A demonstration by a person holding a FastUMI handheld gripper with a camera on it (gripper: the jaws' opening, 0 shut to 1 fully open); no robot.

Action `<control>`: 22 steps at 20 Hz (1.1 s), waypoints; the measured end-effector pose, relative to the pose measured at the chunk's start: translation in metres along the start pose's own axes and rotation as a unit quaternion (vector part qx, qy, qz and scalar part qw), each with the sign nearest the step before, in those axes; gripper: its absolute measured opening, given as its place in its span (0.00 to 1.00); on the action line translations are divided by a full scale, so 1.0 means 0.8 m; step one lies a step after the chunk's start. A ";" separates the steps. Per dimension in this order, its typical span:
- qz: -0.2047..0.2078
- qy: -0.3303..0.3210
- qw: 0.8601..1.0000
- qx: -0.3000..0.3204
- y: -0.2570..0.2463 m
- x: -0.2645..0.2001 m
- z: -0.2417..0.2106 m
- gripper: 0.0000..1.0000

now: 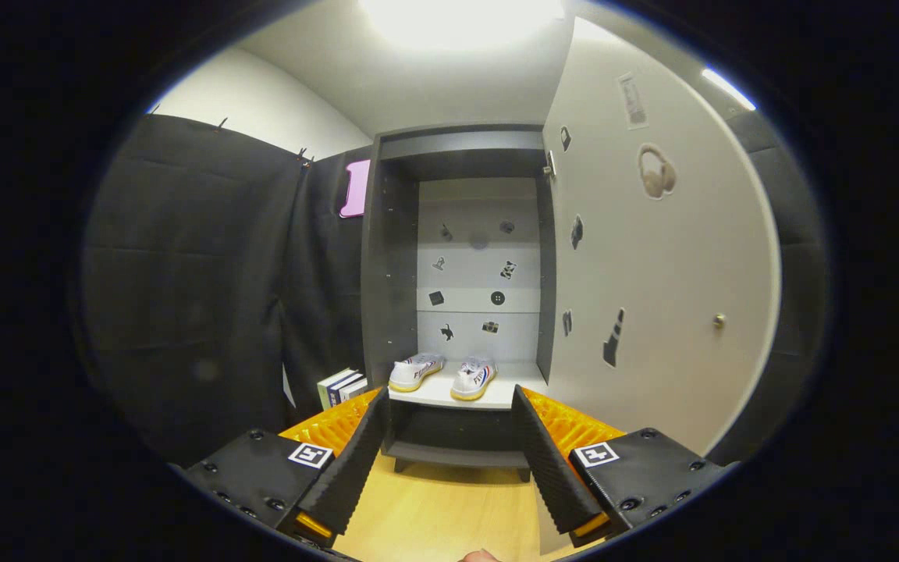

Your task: Open the shoe cabinet door, grab the shoes and put them into the shoe cabinet, then close the shoe cabinet door.

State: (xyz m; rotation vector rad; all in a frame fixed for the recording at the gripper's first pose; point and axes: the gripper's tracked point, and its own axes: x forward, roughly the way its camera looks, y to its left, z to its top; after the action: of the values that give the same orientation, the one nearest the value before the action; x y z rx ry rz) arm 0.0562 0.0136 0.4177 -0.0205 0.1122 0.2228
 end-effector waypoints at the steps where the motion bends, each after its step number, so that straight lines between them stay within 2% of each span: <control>1: 0.002 0.003 1.000 0.003 -0.004 -0.017 -0.002 0.97; 5: -0.021 -0.008 1.000 -0.004 -0.052 -0.080 0.011 0.97; 10: -0.101 -0.024 0.995 0.009 -0.152 -0.135 0.025 0.97; 14: -0.165 -0.020 0.986 0.031 -0.226 -0.136 0.021 0.97; 19: -0.255 -0.017 0.966 0.044 -0.313 -0.119 0.006 0.98; 22: -0.267 0.002 0.962 0.059 -0.327 -0.093 -0.014 0.98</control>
State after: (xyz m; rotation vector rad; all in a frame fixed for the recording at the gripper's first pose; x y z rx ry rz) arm 0.0409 -0.2581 0.4169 0.0672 0.1191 -0.3238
